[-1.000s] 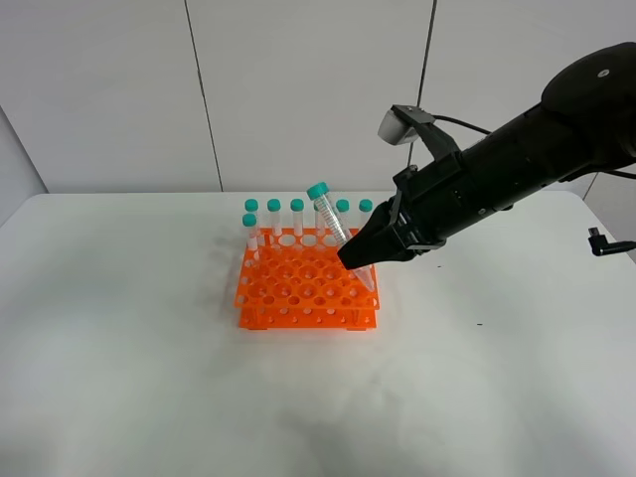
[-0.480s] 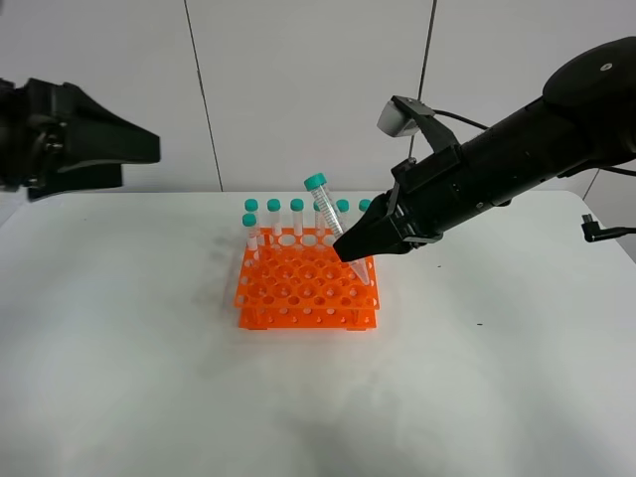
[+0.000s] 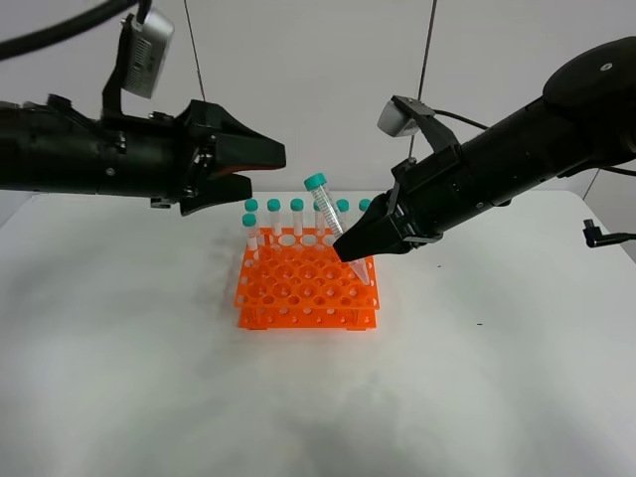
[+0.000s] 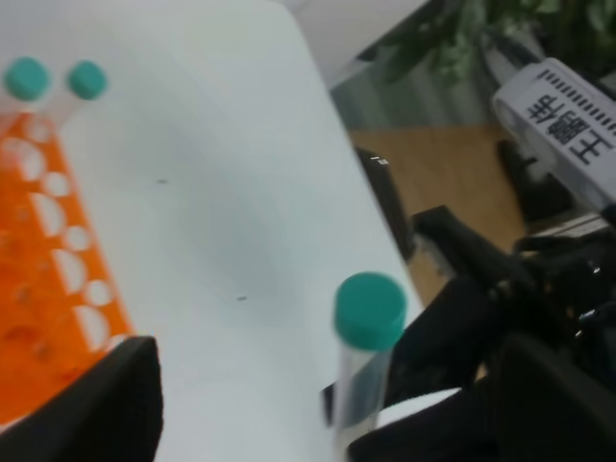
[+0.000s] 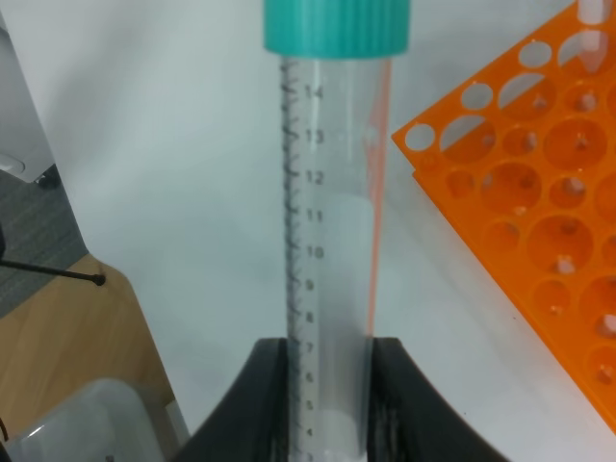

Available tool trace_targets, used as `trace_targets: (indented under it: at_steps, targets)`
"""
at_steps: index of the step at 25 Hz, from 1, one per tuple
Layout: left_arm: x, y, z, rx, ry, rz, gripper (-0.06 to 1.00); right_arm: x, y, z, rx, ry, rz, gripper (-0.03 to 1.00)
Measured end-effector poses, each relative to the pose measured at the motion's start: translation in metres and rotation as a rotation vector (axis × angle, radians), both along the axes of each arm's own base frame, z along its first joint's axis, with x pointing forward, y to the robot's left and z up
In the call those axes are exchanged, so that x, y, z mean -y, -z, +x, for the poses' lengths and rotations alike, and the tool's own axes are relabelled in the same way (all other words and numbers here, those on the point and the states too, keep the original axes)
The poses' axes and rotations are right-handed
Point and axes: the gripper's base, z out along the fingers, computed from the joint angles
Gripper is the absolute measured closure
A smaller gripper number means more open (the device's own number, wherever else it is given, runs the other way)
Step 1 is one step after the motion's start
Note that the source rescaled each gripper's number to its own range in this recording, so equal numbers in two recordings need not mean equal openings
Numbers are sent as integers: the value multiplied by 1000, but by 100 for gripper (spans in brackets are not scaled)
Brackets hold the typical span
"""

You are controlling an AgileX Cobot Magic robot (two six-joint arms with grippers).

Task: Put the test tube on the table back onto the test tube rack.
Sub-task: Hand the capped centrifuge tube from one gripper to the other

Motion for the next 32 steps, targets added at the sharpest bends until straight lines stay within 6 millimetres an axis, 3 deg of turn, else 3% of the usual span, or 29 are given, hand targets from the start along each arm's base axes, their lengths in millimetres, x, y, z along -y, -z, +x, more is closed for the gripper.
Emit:
trace_targets:
  at_steps: [9,22,32]
  targets:
    - [29,26,9,-28,50,-59,-1,0,0,0,-1,1,0,94]
    - [37,11,13,18,75,-86,-1,0,0,2,9,17,1,94]
    - [42,27,19,-35,110,-91,-1,0,0,3,15,24,1,94]
